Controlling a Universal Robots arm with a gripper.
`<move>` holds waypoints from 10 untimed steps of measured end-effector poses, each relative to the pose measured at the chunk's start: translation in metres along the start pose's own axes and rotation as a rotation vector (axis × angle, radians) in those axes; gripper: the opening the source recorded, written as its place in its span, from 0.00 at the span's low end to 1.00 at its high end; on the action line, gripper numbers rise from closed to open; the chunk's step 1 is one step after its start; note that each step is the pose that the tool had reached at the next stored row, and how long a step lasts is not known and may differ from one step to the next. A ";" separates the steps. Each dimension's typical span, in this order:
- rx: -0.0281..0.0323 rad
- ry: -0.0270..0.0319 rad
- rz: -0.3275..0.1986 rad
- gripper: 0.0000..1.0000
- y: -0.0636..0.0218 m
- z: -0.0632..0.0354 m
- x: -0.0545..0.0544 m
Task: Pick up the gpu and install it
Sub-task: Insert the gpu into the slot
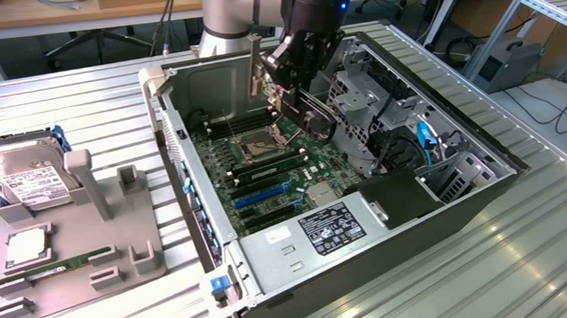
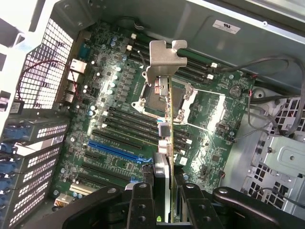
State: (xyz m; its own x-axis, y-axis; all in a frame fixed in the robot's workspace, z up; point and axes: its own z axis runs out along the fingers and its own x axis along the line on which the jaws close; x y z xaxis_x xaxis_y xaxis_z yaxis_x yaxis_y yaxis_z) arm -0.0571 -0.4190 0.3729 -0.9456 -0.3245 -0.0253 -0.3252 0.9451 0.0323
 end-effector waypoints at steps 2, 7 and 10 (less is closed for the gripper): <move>-0.0001 0.0001 -0.002 0.27 0.0000 0.0001 0.000; -0.0002 0.0002 -0.007 0.27 0.0000 0.0002 0.000; -0.0003 0.0003 -0.010 0.27 0.0000 0.0003 0.000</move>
State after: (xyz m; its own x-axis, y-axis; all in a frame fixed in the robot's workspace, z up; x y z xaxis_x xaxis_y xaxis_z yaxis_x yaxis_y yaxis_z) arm -0.0571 -0.4190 0.3726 -0.9421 -0.3344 -0.0253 -0.3351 0.9416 0.0323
